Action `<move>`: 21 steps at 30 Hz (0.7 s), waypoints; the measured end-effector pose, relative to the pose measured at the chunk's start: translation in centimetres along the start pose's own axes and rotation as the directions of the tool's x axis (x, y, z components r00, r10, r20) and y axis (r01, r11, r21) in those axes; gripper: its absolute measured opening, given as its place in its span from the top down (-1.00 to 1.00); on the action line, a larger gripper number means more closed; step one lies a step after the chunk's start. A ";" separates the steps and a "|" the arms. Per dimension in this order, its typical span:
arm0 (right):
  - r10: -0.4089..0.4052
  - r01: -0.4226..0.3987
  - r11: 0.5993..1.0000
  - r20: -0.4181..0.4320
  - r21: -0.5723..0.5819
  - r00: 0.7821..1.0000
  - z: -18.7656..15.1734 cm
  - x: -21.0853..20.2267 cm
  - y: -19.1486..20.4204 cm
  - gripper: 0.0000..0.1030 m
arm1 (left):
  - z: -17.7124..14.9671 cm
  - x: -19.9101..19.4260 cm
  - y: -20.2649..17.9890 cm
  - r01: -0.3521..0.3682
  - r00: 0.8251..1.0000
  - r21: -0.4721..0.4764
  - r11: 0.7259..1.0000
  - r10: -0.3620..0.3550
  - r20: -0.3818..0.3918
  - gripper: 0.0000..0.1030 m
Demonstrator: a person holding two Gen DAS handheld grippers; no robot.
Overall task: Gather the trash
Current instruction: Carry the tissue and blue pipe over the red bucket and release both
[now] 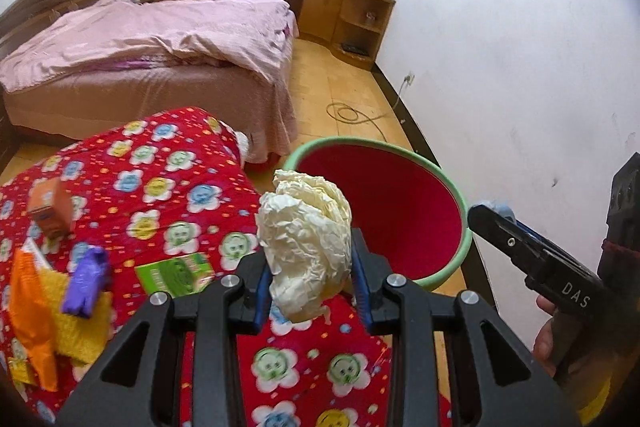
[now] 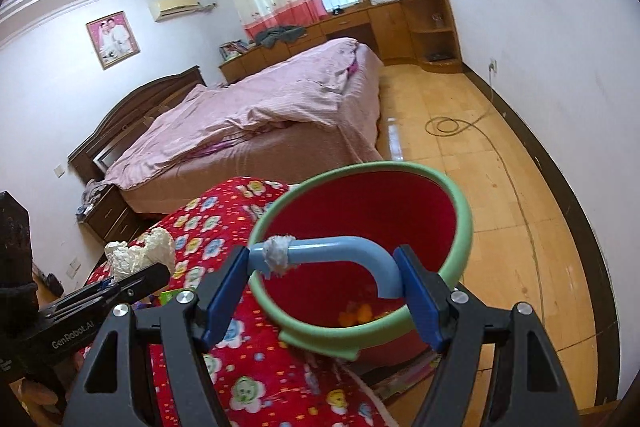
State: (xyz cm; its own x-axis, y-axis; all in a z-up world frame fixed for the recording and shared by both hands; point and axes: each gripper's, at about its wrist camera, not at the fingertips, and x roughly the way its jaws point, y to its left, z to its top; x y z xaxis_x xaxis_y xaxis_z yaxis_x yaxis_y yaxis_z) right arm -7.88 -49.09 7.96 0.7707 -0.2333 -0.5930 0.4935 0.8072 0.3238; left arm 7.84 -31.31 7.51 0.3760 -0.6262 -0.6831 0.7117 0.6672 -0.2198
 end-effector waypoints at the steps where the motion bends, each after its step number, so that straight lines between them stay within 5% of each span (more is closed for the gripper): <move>1: -0.004 0.004 1.000 -0.003 0.005 1.000 0.0 0.2 -0.3 -0.47 | 0.0 0.7 -0.1 0.004 1.000 0.000 1.000 -0.004 -0.009 0.35; 15: -0.030 0.033 0.998 -0.049 0.062 0.998 0.1 3.7 -4.3 -0.46 | 0.8 7.2 -2.7 0.022 0.997 0.057 0.998 -0.018 -0.073 0.35; 21: -0.036 0.040 0.997 -0.054 0.071 0.998 0.1 4.2 -4.8 -0.47 | 0.9 8.2 -2.5 0.010 0.997 0.053 0.999 -0.006 -0.078 0.00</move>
State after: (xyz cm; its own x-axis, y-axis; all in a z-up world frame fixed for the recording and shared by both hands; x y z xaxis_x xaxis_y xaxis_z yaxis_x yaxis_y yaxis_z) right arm -6.97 -53.97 4.02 0.7296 -0.2328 -0.6430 0.5511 0.7569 0.3512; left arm 9.69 -38.50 3.10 0.3238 -0.5968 -0.7341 0.7461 0.6382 -0.1897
